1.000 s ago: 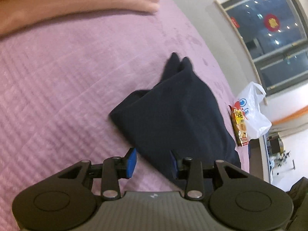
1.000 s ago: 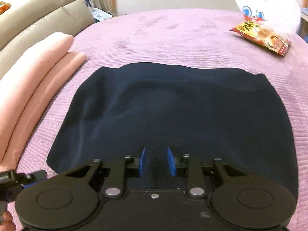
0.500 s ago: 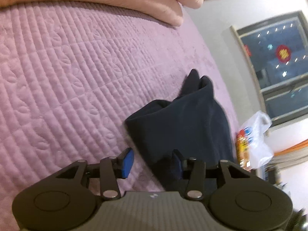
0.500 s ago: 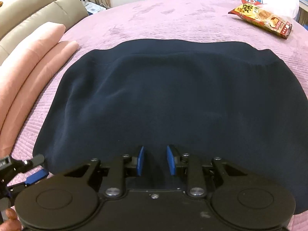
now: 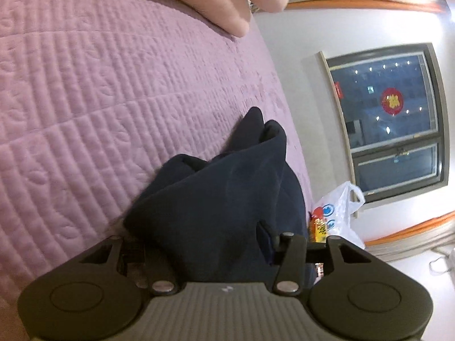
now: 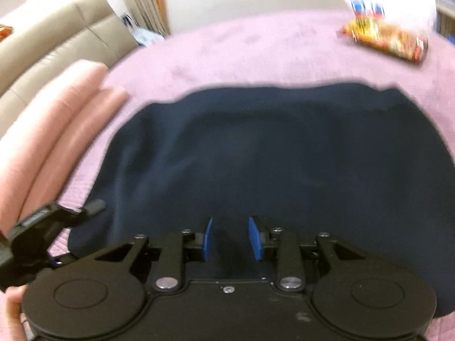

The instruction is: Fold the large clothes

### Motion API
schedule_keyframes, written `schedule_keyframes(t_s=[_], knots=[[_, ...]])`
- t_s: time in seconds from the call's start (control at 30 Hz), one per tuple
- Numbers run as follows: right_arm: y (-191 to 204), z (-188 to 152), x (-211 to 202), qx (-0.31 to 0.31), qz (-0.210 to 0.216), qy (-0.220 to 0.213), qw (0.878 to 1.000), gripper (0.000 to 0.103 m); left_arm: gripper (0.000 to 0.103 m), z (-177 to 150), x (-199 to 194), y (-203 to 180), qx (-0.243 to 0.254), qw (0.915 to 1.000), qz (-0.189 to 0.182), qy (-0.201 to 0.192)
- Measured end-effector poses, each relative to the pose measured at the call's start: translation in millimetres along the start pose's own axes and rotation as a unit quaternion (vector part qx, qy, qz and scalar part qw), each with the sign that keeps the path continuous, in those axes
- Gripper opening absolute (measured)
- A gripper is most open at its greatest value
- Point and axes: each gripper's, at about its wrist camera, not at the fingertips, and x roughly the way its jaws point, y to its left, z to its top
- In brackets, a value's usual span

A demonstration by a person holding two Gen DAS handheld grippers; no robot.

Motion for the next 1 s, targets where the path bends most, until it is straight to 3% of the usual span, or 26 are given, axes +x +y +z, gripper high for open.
schedule_keyframes(t_s=[0.1, 0.13, 0.2, 0.3, 0.4, 0.47, 0.57, 0.67, 0.87, 1.0], knots=[[5, -8, 9, -0.013, -0.012, 0.017, 1.0, 0.037, 0.047, -4, 3, -9, 0.028, 0.9994, 0.017, -0.005], [5, -12, 15, -0.01, -0.012, 0.025, 1.0, 0.037, 0.031, -5, 3, -11, 0.039, 0.9989, 0.025, -0.008], [3, -19, 17, -0.01, -0.008, 0.014, 1.0, 0.037, 0.012, -6, 4, -18, 0.067, 0.9969, 0.04, -0.01], [-8, -26, 21, 0.018, 0.005, 0.007, 1.0, 0.036, 0.01, -8, 2, -34, 0.115, 0.9925, 0.038, -0.015], [-11, -29, 23, 0.029, 0.012, 0.002, 0.999, 0.036, 0.008, -16, -2, -69, 0.186, 0.9825, 0.009, -0.014], [-13, -30, 22, 0.035, 0.015, 0.002, 0.999, 0.036, 0.007, -26, -1, -99, 0.243, 0.9698, -0.019, 0.001], [-26, -27, 18, 0.062, 0.039, 0.002, 0.997, 0.036, 0.007, -51, 3, -149, 0.342, 0.9375, -0.058, 0.024], [-50, -22, -5, 0.103, 0.062, -0.019, 0.993, 0.018, 0.007, -76, 7, -187, 0.391, 0.9125, -0.111, 0.049], [-120, -17, -69, 0.132, -0.01, -0.077, 0.988, 0.018, 0.007, -128, 20, -235, 0.441, 0.8662, -0.207, 0.113], [-170, -13, -89, 0.149, -0.077, -0.095, 0.981, 0.018, 0.007, -178, 50, -242, 0.451, 0.8409, -0.237, 0.183]])
